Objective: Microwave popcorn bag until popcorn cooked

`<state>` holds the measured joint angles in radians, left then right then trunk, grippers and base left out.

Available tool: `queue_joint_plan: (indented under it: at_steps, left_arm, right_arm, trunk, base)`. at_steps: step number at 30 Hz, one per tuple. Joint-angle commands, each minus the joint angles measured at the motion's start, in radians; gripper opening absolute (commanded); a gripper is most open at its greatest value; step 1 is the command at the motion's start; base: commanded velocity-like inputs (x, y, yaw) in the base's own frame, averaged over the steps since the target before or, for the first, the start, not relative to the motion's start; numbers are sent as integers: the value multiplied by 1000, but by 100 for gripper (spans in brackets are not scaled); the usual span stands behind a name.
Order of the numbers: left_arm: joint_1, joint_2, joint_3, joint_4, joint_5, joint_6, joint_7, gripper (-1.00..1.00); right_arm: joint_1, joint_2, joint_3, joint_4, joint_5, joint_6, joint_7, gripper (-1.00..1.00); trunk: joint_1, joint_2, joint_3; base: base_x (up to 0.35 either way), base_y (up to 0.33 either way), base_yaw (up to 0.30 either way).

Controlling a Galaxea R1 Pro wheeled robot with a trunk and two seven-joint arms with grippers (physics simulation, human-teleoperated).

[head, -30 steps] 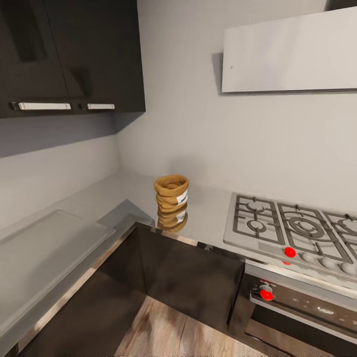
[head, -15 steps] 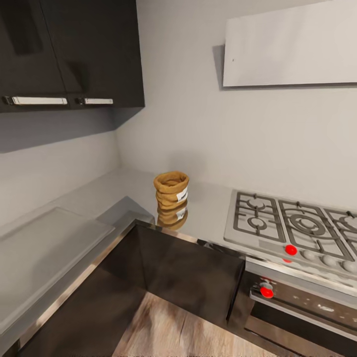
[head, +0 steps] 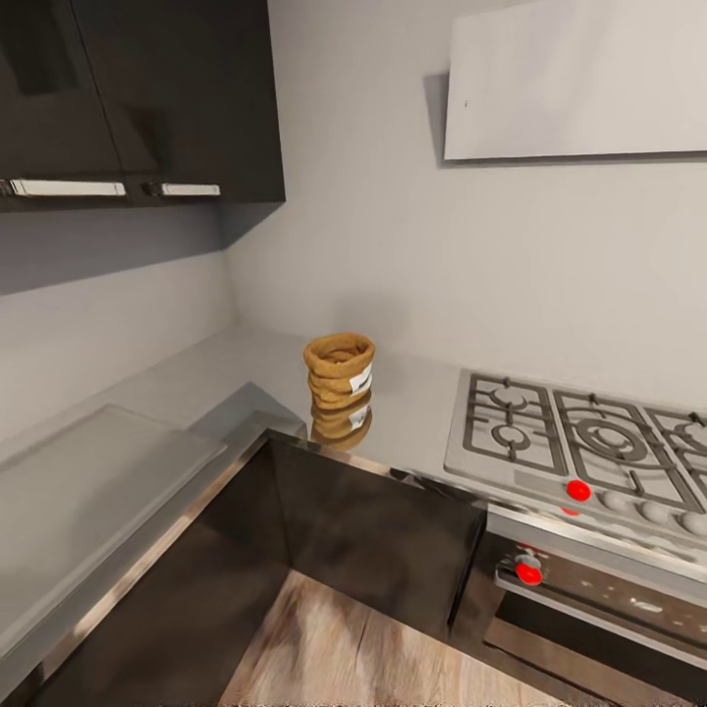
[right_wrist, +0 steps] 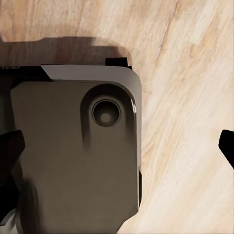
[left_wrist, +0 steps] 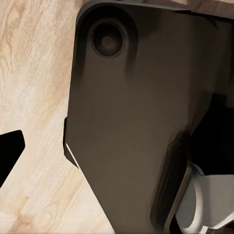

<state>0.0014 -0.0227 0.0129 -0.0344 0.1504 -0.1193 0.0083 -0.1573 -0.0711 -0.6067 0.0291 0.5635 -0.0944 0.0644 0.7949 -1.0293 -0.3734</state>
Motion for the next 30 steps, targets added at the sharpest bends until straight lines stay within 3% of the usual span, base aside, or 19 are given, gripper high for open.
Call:
queue_joint_plan:
  at_steps: [1, 19, 30]
  left_arm:
    - [0, -1, -2, -1, 6, -2, 2, 100]
    - [0, 0, 0, -1, 7, -2, 2, 100]
    - [0, 0, 1, -1, 8, -4, 2, 100]
  right_arm:
    - [-1, -1, -8, 3, 6, -6, 2, 100]
    - [-1, 1, -8, 3, 6, -10, 2, 100]
    - [-1, 0, -7, 3, 7, -11, 3, 100]
  trunk:
    - [0, -1, -3]
    - [0, -1, -31]
    - [0, -1, -32]
  base:
    - [0, 0, 0]
    - [0, 0, 0]
    - [0, 0, 0]
